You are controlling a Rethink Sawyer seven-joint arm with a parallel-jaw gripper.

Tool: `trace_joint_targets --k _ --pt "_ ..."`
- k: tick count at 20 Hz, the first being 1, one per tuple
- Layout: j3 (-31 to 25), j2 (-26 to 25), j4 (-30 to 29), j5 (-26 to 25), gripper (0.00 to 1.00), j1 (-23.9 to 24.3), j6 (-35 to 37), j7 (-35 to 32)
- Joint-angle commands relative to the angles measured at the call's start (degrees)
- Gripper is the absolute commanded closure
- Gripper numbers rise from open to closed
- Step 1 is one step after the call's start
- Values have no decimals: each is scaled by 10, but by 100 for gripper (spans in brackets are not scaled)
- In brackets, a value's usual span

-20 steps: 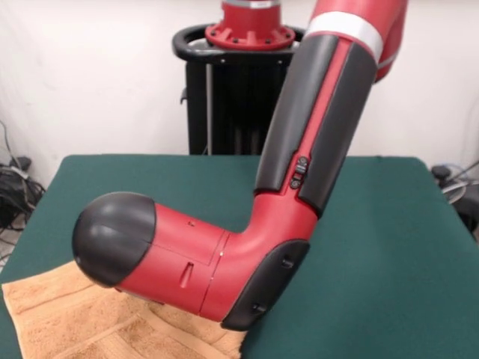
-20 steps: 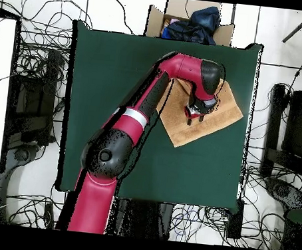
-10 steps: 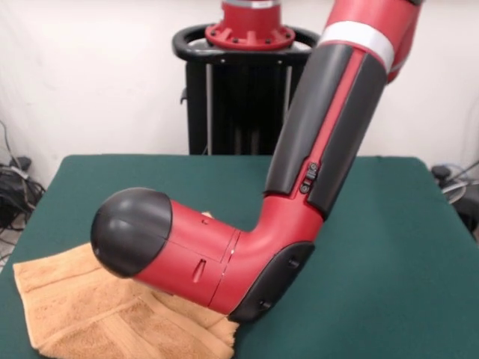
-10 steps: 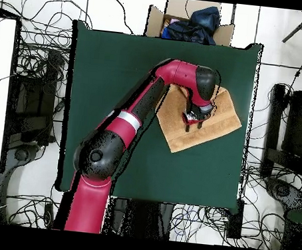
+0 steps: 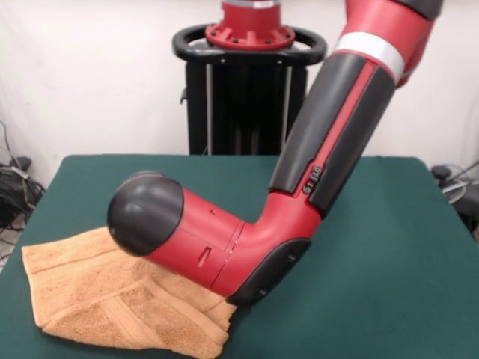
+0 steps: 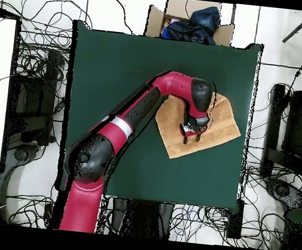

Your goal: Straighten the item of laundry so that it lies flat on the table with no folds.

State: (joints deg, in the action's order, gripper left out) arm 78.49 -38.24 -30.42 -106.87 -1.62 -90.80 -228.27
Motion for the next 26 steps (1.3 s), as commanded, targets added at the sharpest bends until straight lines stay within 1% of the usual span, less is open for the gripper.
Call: trace_joint_targets --k 1,12,17,19,22,24,26 --pt "-74 -36 -79 1 0 -26 11 122" --pt "-94 -30 -149 -10 0 -51 41 190" --pt "-86 2 -157 -30 0 -49 -1 196" --pt "-76 16 -145 -36 0 -40 -13 183" --pt "-60 37 -116 -37 0 -24 -6 151" --pt "-52 57 -96 -29 0 -16 5 125" --pt "-42 77 -76 -6 0 -8 45 87"
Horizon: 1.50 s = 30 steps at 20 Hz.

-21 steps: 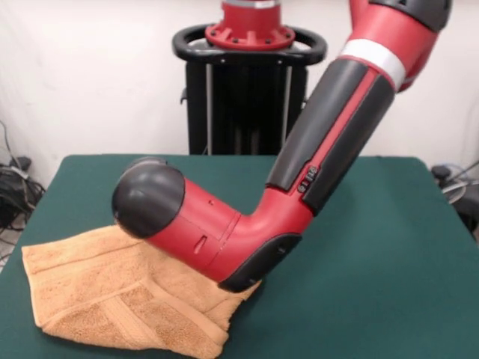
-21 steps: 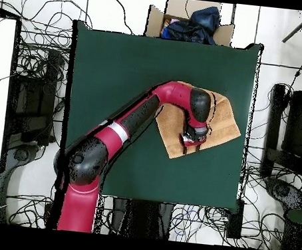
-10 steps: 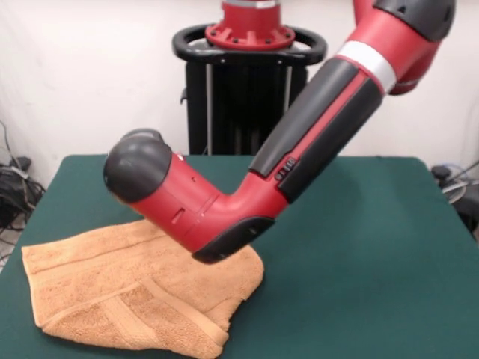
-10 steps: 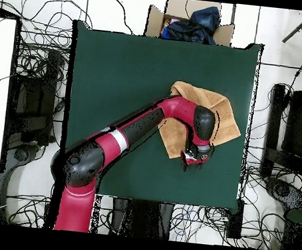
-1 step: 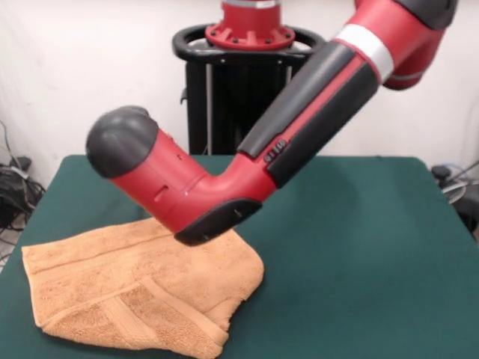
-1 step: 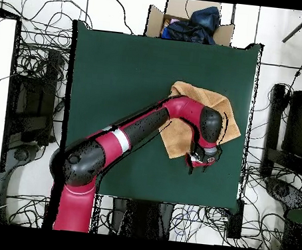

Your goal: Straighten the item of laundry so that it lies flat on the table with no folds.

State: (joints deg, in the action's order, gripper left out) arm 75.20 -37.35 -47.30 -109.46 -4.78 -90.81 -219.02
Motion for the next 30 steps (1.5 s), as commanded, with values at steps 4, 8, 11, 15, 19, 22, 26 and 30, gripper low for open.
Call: trace_joint_targets --k 4,8,11,15,19,22,26,30 --pt "-5 104 125 65 0 41 110 -55" --pt "-7 123 142 83 0 53 135 -75" --pt "-13 131 155 102 0 57 156 -101" --pt "-24 135 173 134 0 62 203 -130" --pt "-34 136 196 165 0 71 243 -146" --pt "-30 128 207 177 0 75 274 -152" --pt "-36 132 206 201 0 78 295 -157" --pt "-42 131 209 224 0 83 312 -159"
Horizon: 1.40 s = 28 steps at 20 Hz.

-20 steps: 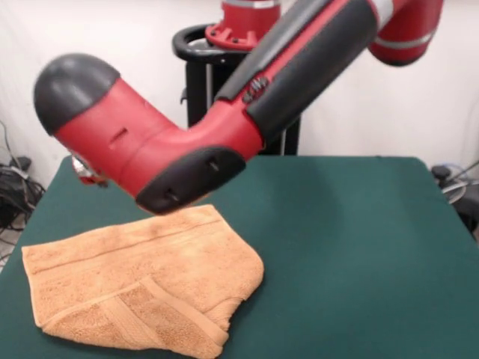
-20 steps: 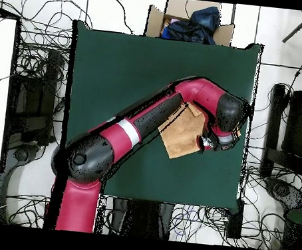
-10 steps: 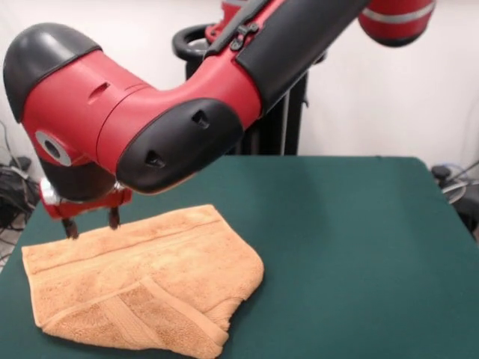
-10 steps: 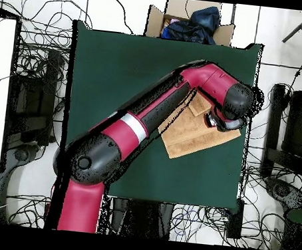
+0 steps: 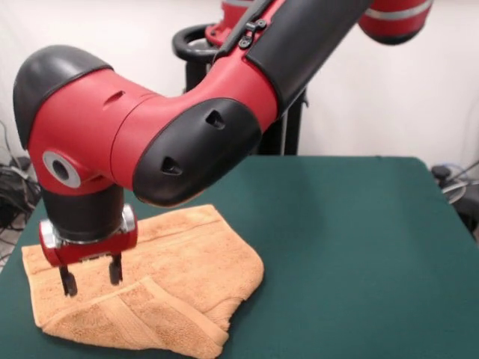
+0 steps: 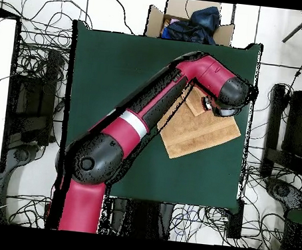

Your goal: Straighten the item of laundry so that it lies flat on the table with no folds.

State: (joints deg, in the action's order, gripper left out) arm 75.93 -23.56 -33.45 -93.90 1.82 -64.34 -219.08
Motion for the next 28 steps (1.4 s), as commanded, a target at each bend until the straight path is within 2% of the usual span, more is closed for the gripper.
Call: trace_joint_targets --k 1,9,16,28 --pt "-49 -11 76 70 0 21 32 -172" --pt "-13 -48 95 51 0 38 4 -194" --pt "14 -68 101 36 0 47 10 -212" --pt "66 -83 74 30 0 44 34 -209"
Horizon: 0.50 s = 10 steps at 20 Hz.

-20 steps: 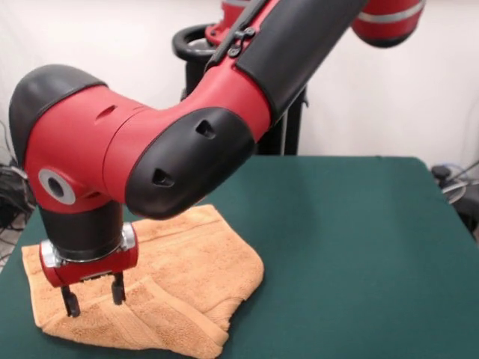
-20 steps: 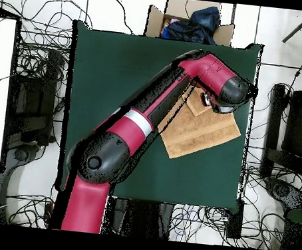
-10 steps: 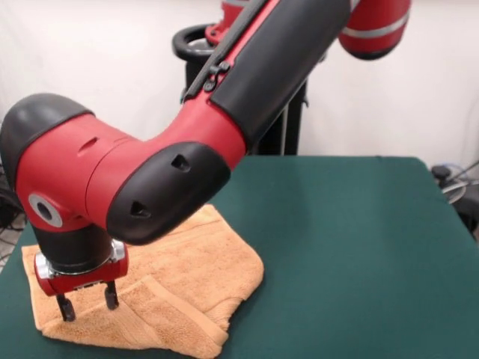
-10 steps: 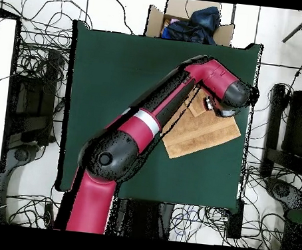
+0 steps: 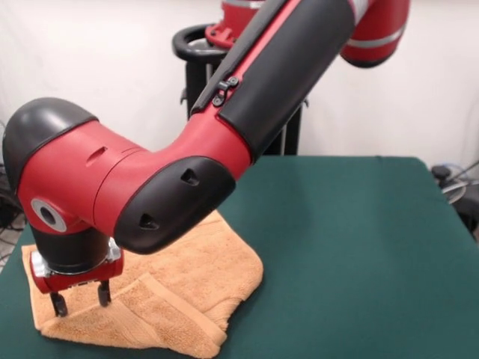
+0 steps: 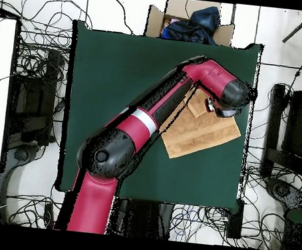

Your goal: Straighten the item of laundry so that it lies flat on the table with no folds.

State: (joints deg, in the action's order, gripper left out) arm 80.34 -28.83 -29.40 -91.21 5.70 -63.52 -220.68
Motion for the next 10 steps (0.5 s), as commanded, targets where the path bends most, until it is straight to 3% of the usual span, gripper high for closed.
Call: trace_joint_targets --k 1,10 --pt "25 -31 30 2 0 3 28 -191" --pt "26 -31 18 19 0 -4 31 -189"
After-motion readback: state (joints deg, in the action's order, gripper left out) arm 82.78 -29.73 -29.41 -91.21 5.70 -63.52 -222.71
